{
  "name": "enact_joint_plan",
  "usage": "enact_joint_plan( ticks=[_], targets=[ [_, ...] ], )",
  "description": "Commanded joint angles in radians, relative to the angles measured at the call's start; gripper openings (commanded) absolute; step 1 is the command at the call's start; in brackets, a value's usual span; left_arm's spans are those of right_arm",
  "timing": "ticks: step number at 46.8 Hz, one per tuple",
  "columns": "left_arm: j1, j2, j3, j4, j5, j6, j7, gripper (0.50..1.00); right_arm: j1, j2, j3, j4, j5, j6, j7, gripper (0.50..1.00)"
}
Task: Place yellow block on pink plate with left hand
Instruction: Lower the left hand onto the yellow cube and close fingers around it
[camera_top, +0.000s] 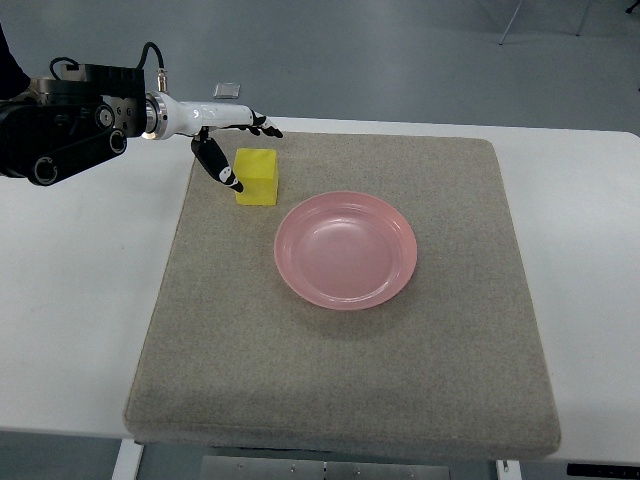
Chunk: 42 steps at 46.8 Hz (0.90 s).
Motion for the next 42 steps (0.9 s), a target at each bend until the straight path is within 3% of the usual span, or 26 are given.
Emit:
enact_joint_plan(
  ticks=[1,13,18,29,32,35,38,42],
  targets=[
    [0.014,-0.008,0.0,0.002,-0.001,0.002,0.0,0.941,0.0,0.0,-0.001,0.0,0.0,0.0,0.001,0.924],
    [0.03,-0.043,0.0,0.058,-0.002,0.002,0.0,0.924,0.0,0.0,-0.001,0.0,0.0,0.0,0.0,0.924],
    [0.04,-0.051,0.0,0.07,-0.002,0.002,0.0,0.862,0.0,0.0,0.001,0.0,0.0,0.0,0.001,0.924],
    [0.049,-0.063,0.0,0.091,-0.002,0.016,0.0,0.774,0.0,0.0,-0.001,0.0,0.0,0.0,0.001,0.924],
    [0.058,-0.074,0.0,0.107,-0.004,0.029,0.0,0.714,0.0,0.0,-0.001,0.0,0.0,0.0,0.001,0.924],
    [0.06,-0.075,0.0,0.119,-0.004,0.04,0.0,0.69,0.0,0.0,0.001,0.0,0.0,0.0,0.0,0.924],
    [0.06,-0.075,0.0,0.121,-0.004,0.045,0.0,0.624,0.0,0.0,0.001,0.0,0.0,0.0,0.001,0.924],
    [0.06,-0.075,0.0,0.121,-0.004,0.045,0.0,0.587,0.0,0.0,0.001,0.0,0.0,0.0,0.0,0.924]
  ],
)
